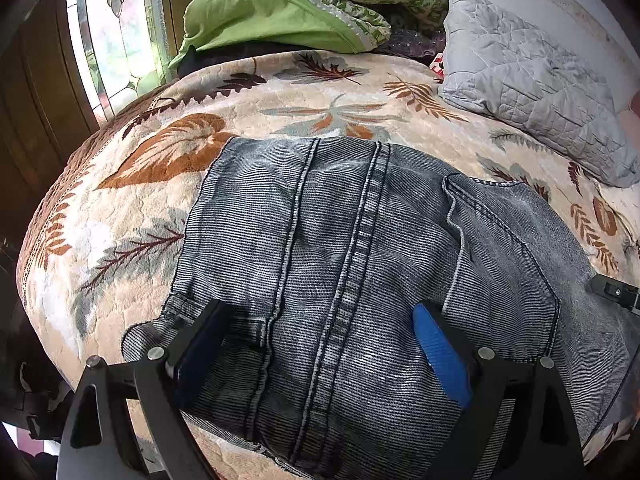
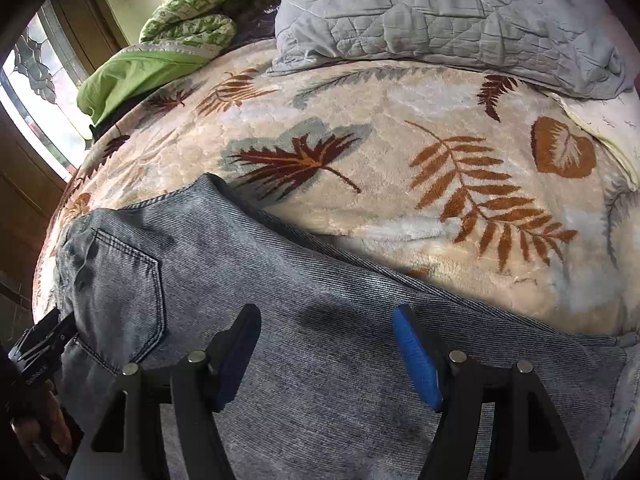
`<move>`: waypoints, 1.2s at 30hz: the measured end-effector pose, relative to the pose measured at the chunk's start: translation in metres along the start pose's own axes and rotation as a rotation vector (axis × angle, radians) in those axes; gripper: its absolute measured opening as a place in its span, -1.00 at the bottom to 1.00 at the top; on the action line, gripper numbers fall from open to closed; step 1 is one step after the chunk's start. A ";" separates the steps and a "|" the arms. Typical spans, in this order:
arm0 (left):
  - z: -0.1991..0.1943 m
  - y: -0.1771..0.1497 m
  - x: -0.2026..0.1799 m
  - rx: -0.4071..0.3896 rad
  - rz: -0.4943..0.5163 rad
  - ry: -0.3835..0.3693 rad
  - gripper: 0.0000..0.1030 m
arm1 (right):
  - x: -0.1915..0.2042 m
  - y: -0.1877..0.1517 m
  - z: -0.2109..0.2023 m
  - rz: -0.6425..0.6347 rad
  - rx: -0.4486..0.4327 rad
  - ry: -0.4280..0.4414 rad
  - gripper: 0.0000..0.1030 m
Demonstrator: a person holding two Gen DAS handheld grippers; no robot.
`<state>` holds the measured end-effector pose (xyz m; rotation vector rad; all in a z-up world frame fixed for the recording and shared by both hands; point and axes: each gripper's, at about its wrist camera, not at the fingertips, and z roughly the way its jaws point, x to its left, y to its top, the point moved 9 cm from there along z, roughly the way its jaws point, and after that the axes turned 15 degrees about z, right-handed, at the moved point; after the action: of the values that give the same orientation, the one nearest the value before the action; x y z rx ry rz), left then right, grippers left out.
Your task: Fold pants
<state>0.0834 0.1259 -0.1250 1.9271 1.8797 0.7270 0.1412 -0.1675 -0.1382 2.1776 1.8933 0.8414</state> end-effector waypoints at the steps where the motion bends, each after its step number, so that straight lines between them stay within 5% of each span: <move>1: 0.000 0.000 0.000 0.000 0.001 0.001 0.81 | 0.000 -0.003 -0.006 -0.007 -0.010 -0.003 0.39; 11: -0.001 0.000 0.000 0.008 -0.005 0.010 0.82 | -0.029 -0.007 0.006 0.056 0.003 -0.053 0.53; 16: -0.024 0.007 -0.006 -0.040 -0.036 -0.009 0.81 | -0.035 -0.020 -0.049 0.149 -0.083 0.078 0.53; 20: -0.042 0.016 -0.036 -0.076 0.027 -0.063 0.81 | -0.078 -0.061 -0.083 0.270 -0.071 0.144 0.53; 25: -0.049 0.018 -0.086 -0.078 0.109 -0.122 0.81 | -0.171 -0.080 -0.110 0.469 -0.095 0.103 0.56; 27: -0.040 0.014 -0.113 -0.041 0.150 -0.169 0.81 | -0.210 -0.089 -0.094 0.567 -0.037 0.089 0.59; 30: -0.019 0.001 -0.144 0.063 0.264 -0.158 0.81 | -0.224 -0.077 -0.112 0.662 -0.077 0.234 0.59; 33: -0.029 0.004 -0.155 0.023 0.298 -0.148 0.81 | -0.232 -0.068 -0.141 0.651 -0.175 0.231 0.59; 36: -0.052 0.016 -0.165 -0.055 0.280 -0.196 0.81 | -0.243 -0.083 -0.154 0.718 -0.174 0.275 0.59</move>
<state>0.0684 -0.0443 -0.0927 2.1647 1.4784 0.6341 -0.0199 -0.4197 -0.1246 2.7545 1.0212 1.4084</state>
